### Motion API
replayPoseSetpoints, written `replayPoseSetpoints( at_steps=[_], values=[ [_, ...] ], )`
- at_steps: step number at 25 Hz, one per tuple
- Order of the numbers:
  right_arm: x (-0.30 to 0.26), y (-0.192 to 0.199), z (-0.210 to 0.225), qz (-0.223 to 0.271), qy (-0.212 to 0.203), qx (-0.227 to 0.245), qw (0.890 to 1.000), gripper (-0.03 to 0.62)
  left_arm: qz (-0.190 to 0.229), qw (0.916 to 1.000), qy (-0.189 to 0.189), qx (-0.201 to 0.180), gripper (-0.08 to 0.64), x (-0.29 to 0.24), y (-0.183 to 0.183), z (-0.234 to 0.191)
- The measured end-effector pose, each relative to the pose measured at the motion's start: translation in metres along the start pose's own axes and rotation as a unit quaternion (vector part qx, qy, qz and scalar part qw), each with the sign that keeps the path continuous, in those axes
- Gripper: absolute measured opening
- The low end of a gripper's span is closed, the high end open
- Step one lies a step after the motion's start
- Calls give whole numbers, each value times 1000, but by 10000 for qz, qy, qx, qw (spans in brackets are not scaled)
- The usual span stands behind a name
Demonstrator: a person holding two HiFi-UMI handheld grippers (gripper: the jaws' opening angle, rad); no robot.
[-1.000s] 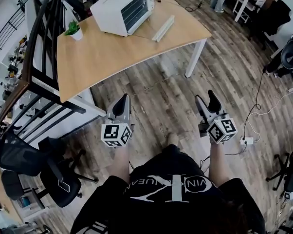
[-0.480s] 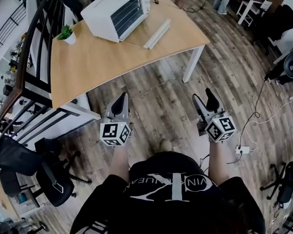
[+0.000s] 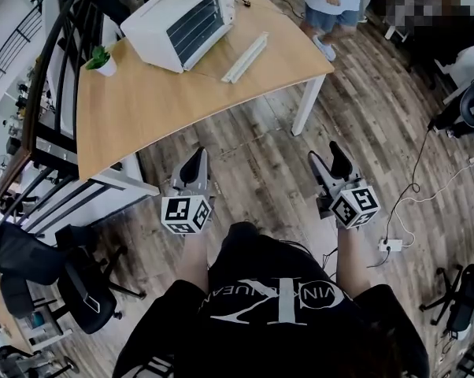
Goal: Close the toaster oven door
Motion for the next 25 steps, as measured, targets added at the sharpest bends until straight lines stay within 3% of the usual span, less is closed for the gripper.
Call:
replayPoseSetpoints(
  at_steps=[11,25],
  values=[
    [-24,-2,18,-16,-25,28,10000,270,-25,9999,97,4,11,-35,2,-9],
    [-114,-23,62,-148,-225,121,9996,270,-19,9998,152,121,11,-133,-2,-41]
  ],
)
Point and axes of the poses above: the fingertips, and each gripper's own axes: x backward along the fingers, z to its right, y out of its underside, the point moved 8 cm from there along x, backward along the fingers, and after that the axes turned 9 degrees about y, right-handed, at the moved point
